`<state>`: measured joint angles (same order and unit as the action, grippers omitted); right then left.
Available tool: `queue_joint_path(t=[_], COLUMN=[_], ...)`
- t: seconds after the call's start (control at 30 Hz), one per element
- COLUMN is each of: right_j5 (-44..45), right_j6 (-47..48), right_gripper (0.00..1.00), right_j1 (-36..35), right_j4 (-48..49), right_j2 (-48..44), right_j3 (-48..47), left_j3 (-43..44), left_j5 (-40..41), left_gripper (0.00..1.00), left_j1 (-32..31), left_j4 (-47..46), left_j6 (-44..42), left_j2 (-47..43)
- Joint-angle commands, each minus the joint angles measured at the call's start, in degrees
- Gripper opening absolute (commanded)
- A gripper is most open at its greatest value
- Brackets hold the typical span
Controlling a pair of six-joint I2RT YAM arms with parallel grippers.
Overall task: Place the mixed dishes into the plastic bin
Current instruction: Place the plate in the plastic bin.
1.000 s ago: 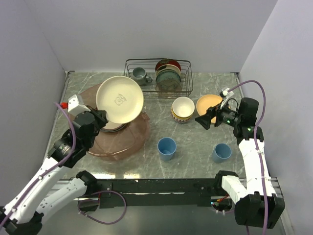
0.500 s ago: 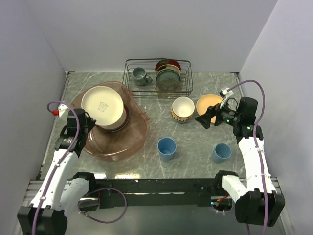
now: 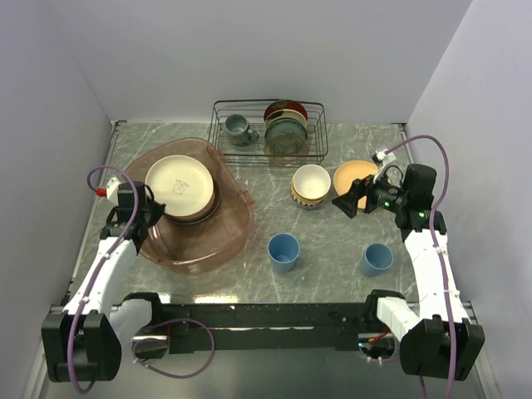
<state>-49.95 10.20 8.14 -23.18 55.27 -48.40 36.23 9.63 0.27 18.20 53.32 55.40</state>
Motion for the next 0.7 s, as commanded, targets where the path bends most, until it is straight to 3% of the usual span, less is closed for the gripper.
queue_joint_path(t=[0.0, 0.67], right_j5=[0.56, 1.7], right_j6=[0.79, 1.32], right_gripper=[1.0, 1.0], right_j1=[0.12, 0.12], right_j4=[1.65, 1.47], right_j2=[0.28, 0.9], right_j3=[-0.55, -0.64], left_j3=[1.3, 4.29], left_j5=[-1.72, -2.42], left_gripper=[0.01, 0.05], left_j1=[1.05, 1.4], left_j4=[-4.57, -6.68], left_j6=[1.08, 0.56], left_j2=[2.51, 13.15])
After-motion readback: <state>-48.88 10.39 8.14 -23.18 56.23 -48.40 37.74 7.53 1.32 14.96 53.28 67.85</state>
